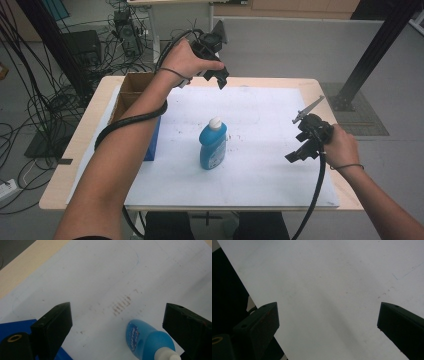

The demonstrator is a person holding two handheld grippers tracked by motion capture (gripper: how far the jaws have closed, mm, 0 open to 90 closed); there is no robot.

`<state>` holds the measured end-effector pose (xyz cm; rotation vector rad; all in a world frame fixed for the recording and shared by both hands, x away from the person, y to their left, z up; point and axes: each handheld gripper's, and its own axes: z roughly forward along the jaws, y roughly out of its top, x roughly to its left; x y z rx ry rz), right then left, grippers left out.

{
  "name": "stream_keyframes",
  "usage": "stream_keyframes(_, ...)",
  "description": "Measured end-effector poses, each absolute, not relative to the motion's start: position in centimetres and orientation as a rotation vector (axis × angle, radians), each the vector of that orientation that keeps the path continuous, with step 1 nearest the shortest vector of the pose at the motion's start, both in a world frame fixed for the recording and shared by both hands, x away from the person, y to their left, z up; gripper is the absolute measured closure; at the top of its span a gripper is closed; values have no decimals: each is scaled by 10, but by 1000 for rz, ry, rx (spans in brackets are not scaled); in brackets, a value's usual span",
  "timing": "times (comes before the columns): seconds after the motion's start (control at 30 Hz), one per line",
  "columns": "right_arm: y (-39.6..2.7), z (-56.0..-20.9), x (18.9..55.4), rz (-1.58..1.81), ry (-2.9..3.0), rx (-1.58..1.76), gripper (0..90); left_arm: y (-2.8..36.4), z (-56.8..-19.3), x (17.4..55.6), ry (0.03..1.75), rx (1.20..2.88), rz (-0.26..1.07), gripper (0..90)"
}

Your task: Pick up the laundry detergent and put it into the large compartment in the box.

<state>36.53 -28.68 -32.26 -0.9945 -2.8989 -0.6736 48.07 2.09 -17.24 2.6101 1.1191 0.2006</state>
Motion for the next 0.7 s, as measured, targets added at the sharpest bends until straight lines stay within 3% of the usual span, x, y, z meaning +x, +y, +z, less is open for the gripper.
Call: stream_keyframes(0.7, -288, -322, 365, -681, -2897, -1006, 39, 16, -154, 445, 1061, 2606, 122, 88)
